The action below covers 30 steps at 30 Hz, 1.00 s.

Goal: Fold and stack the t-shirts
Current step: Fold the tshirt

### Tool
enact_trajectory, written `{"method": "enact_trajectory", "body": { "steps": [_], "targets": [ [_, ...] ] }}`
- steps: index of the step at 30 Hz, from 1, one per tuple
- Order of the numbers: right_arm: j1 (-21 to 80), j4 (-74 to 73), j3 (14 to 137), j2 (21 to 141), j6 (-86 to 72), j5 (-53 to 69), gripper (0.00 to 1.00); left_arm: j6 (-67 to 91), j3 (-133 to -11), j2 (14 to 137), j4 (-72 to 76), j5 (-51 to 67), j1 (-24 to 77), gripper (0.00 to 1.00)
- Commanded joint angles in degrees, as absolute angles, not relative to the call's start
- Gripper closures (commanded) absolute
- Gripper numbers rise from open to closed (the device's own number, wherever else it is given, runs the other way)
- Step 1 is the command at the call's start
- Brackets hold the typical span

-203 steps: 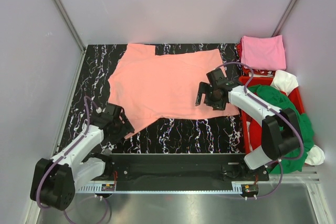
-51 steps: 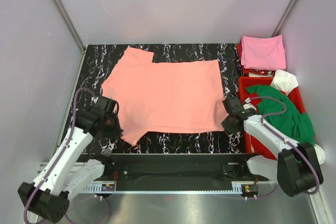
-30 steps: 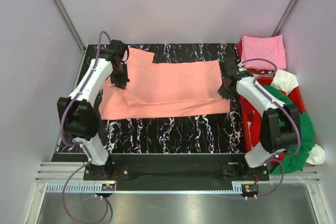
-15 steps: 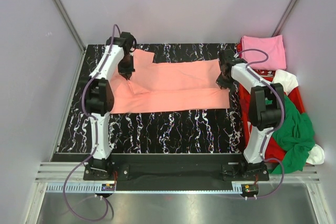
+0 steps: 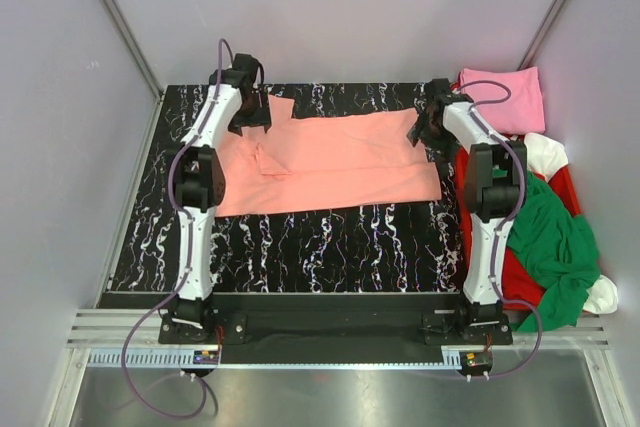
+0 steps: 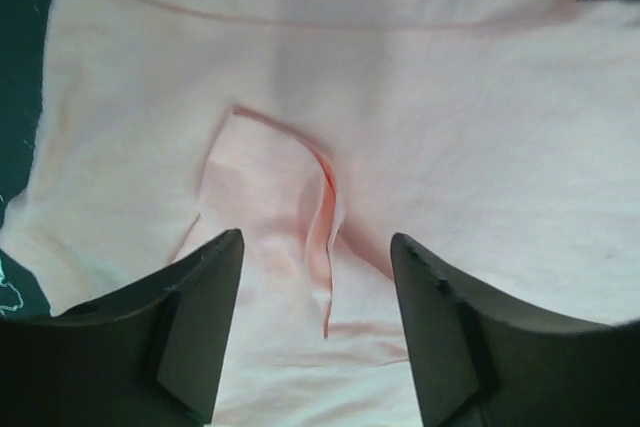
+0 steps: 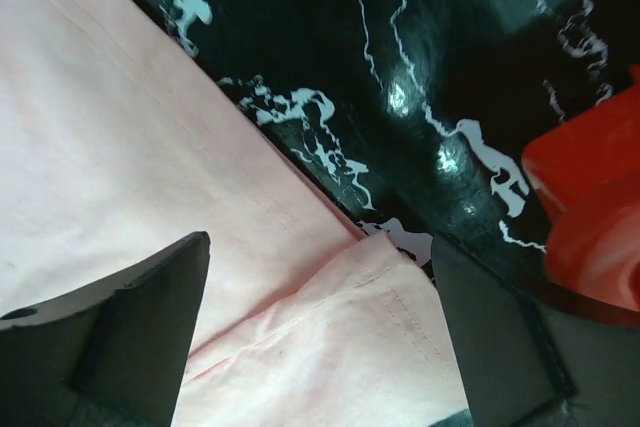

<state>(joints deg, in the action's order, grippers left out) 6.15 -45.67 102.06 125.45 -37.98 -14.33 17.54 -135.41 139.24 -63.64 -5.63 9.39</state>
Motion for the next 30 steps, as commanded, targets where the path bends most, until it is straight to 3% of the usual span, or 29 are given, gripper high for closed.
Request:
{"method": "enact_trajectory", "body": {
  "steps": [1, 5, 9, 11, 13, 14, 18, 24, 30],
  "targets": [
    [5.7, -51.1, 109.0, 122.4, -35.5, -16.9, 0.0, 19.2, -133.6, 129.8, -56.4, -5.1, 8.9, 0.26],
    [8.9, -48.5, 105.6, 113.6, -35.1, -13.2, 0.0, 18.1, -124.0, 115.8, -55.3, -8.2, 8.6, 0.18],
    [21.1, -40.9, 102.2, 108.2, -31.9, -8.9, 0.05, 19.2, -110.0, 107.6, -56.3, -9.4, 8.2, 0.24],
    [25.7, -39.2, 103.5, 109.9, -31.1, -1.9, 0.14, 20.8, -97.0, 101.9, -54.0, -8.8, 7.9, 0.31],
    [31.1, -36.5, 107.3, 114.5, -30.7, 7.0, 0.24, 22.7, -88.3, 96.7, -49.2, -6.1, 7.0, 0.37],
    [32.7, -36.0, 109.0, 116.4, -30.7, 9.7, 0.41, 23.6, -81.5, 95.5, -48.2, -5.5, 6.7, 0.44],
    [37.4, -32.4, 121.2, 126.1, -29.3, 23.8, 0.59, 27.2, -68.8, 91.9, -41.9, -0.8, 4.1, 0.55],
    [41.0, -34.1, 138.8, 143.8, -29.0, 33.3, 0.76, 31.1, -60.0, 93.4, -37.4, 1.1, 2.6, 0.59],
    [41.3, -32.1, 149.1, 153.9, -32.4, 33.0, 0.78, 32.8, -58.0, 95.9, -36.4, 1.9, 0.4, 0.61]
  ]
}}
